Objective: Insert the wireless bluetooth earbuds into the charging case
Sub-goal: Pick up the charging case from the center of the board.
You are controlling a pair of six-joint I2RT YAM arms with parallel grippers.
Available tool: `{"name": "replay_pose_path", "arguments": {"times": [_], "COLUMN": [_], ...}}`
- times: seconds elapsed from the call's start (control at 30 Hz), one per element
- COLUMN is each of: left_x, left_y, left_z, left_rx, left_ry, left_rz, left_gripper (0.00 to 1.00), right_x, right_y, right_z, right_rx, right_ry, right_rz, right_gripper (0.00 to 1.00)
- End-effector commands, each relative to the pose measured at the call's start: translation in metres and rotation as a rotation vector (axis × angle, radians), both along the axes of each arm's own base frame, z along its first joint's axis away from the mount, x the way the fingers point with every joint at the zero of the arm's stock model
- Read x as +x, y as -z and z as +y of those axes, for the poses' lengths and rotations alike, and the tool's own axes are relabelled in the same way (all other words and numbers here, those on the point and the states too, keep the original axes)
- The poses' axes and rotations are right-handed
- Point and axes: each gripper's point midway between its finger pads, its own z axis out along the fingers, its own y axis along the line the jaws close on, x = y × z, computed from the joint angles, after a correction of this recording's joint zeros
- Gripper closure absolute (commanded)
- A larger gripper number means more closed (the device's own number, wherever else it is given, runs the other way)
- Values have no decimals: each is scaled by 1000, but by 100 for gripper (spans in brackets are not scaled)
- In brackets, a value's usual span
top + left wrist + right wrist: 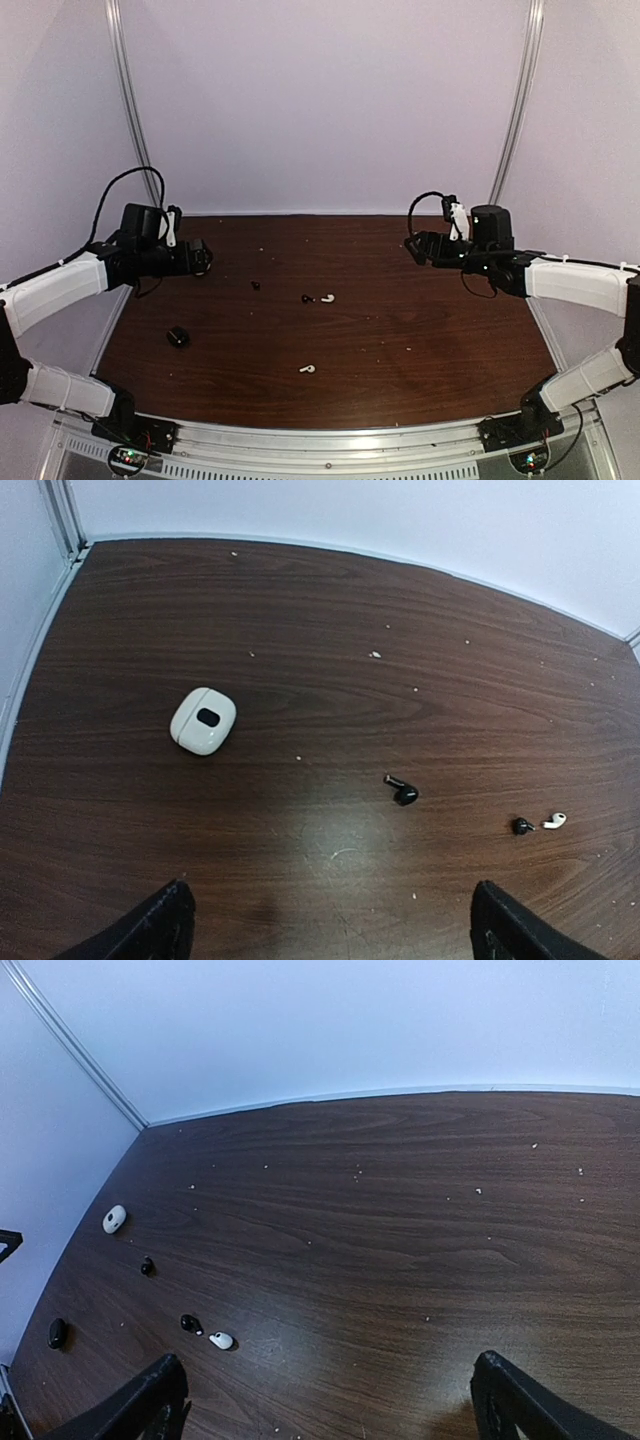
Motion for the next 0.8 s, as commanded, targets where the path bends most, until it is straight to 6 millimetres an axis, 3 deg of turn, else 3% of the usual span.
{"name": "replay_pose_path", "arguments": {"times": [0.0,0.17,0.33,0.5,0.77], "left_x": [14,25,46,65,92], "left_y": [-27,-28,-19,5,57], "left_z": [5,12,49,73,72], "left_rx": [71,120,161,230,308], "left_ry": [-8,46,25,39,179], "left_rz": [-87,-51,-7,86,209], "left_gripper": [2,2,2,2,5], "right_x": [9,15,11,3,1], "right_y": [-9,-11,-6,-6,-7], "right_z": [-6,-9,0,12,19], "right_rx": [-44,-15,76,115,128], "right_ry": [35,-12,-154,-246,-294], "right_rz": [-26,-17,39,39,32], "right_gripper": [0,0,0,0,0]}}
